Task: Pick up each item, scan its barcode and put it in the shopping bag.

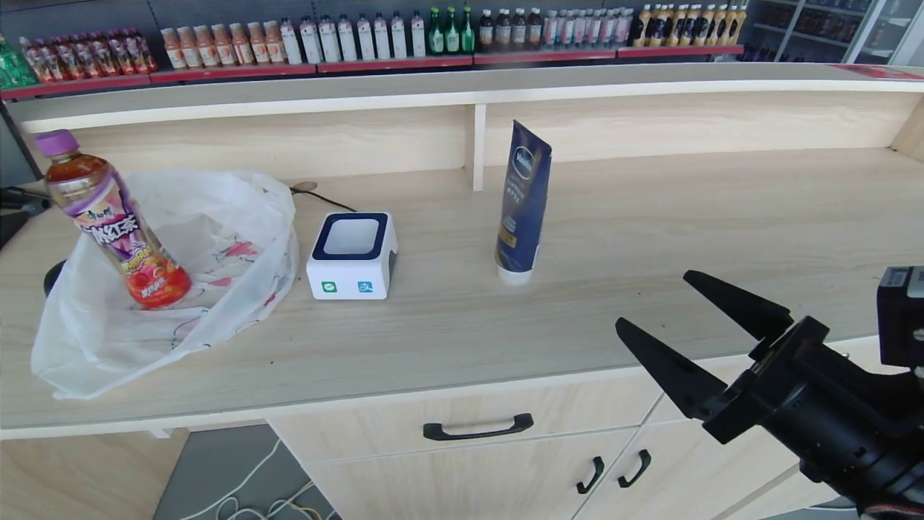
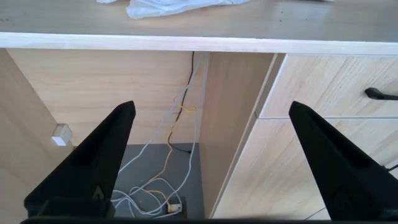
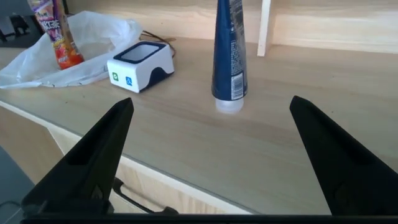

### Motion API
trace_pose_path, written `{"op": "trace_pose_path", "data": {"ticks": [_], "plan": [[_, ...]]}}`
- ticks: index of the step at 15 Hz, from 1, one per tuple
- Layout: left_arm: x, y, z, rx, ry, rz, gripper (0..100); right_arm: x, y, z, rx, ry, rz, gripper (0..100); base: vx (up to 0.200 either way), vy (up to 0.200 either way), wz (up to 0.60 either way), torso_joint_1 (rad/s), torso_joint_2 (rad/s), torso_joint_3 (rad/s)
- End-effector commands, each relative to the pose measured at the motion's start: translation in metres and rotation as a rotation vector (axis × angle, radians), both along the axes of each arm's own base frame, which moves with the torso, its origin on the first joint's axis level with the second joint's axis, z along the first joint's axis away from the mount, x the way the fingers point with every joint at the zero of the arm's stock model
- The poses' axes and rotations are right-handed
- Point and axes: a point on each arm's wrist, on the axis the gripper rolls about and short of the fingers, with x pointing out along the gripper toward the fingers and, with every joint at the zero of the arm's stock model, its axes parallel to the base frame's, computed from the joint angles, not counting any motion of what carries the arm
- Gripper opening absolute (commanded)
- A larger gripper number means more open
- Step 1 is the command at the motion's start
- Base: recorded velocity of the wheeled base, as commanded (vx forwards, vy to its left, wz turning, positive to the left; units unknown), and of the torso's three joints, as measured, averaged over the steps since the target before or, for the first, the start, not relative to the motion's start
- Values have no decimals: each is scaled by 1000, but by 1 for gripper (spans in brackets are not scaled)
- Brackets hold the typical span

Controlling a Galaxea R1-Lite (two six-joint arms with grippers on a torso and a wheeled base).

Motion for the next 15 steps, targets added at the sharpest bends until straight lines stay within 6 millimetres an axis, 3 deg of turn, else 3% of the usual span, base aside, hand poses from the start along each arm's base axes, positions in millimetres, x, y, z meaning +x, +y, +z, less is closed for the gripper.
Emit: {"op": "trace_pose_path", "data": {"ticks": [1, 5, 13, 15], "plan": [[0, 0, 0, -2, 0, 1, 100, 22, 19, 21, -5, -116, 8, 100, 0, 0, 0, 0, 0, 0], [0, 0, 0, 0, 0, 1, 100, 49, 41, 14, -59, -121, 8, 100, 0, 0, 0, 0, 0, 0], [0, 0, 0, -2, 0, 0, 100, 100, 73, 37, -89, -45, -98, 100, 0, 0, 0, 0, 0, 0], [0, 0, 0, -2, 0, 0, 100, 115, 82, 28, -89, -25, -142, 100, 0, 0, 0, 0, 0, 0]]}}
